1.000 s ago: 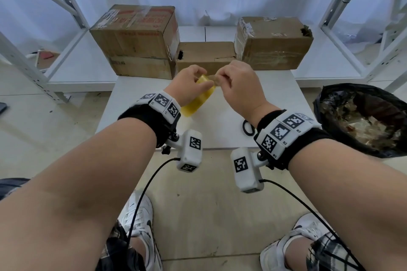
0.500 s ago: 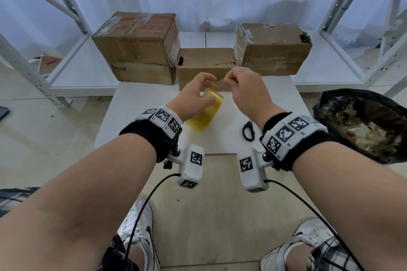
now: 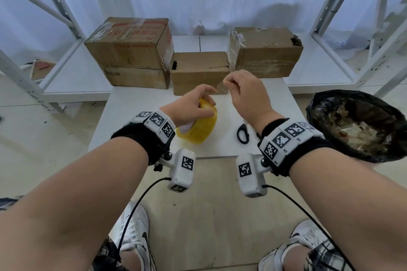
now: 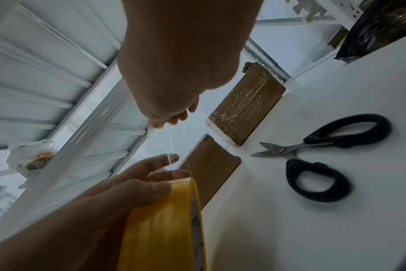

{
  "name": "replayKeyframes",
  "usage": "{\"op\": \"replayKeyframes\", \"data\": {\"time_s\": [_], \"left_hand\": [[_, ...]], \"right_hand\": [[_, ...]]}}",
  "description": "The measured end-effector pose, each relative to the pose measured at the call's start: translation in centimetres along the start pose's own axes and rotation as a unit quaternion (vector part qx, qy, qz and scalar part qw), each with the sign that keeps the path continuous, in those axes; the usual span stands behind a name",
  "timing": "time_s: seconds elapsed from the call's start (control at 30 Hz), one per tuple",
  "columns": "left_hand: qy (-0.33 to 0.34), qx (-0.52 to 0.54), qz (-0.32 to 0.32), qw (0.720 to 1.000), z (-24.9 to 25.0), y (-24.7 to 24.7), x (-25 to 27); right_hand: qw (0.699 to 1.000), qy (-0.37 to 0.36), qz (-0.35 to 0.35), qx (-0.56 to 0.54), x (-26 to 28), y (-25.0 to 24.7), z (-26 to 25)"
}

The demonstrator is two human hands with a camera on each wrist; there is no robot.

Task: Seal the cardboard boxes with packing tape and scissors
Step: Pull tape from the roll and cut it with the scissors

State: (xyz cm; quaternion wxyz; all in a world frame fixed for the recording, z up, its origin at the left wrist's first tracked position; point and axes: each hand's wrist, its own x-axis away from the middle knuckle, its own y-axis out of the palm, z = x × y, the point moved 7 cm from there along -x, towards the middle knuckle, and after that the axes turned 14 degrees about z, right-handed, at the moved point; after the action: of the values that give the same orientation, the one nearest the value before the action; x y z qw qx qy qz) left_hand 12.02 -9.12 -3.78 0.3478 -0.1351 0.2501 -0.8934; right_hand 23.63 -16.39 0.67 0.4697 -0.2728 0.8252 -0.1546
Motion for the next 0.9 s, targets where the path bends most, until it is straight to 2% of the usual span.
{"op": "replayKeyframes", "data": {"time_s": [0.23, 0.4, 0.57, 0.73, 0.83, 0.9], "left_hand": [[-0.005, -0.005, 0.010, 1.000, 0.3, 0.3, 0.4], [0.024, 0.014, 0.081, 0.996, 0.8, -1.0, 0.4], [0.039, 0.011, 0.043, 0.998, 0.9, -0.8, 0.3], [0.054, -0.044, 0.016, 0.997, 1.1, -0.8, -0.1], [0.065, -0.086, 0.025, 0.994, 1.1, -1.1, -0.4], [0.068, -0.093, 0.036, 0.993, 1.0, -1.5, -0.6]], "right_hand": [[1.000, 0.024, 0.004, -0.005, -0.1, 0.1, 0.3], [0.997, 0.079, 0.019, -0.016, 0.0, 0.0, 0.7], [0.995, 0.087, 0.034, -0.034, 0.0, -0.3, 0.9], [0.995, 0.070, 0.069, -0.031, 0.6, -0.7, 0.6], [0.991, 0.078, 0.103, -0.044, -0.1, -1.8, 0.6], [0.993, 0.080, 0.082, -0.038, -0.8, -1.7, 0.5]]}}
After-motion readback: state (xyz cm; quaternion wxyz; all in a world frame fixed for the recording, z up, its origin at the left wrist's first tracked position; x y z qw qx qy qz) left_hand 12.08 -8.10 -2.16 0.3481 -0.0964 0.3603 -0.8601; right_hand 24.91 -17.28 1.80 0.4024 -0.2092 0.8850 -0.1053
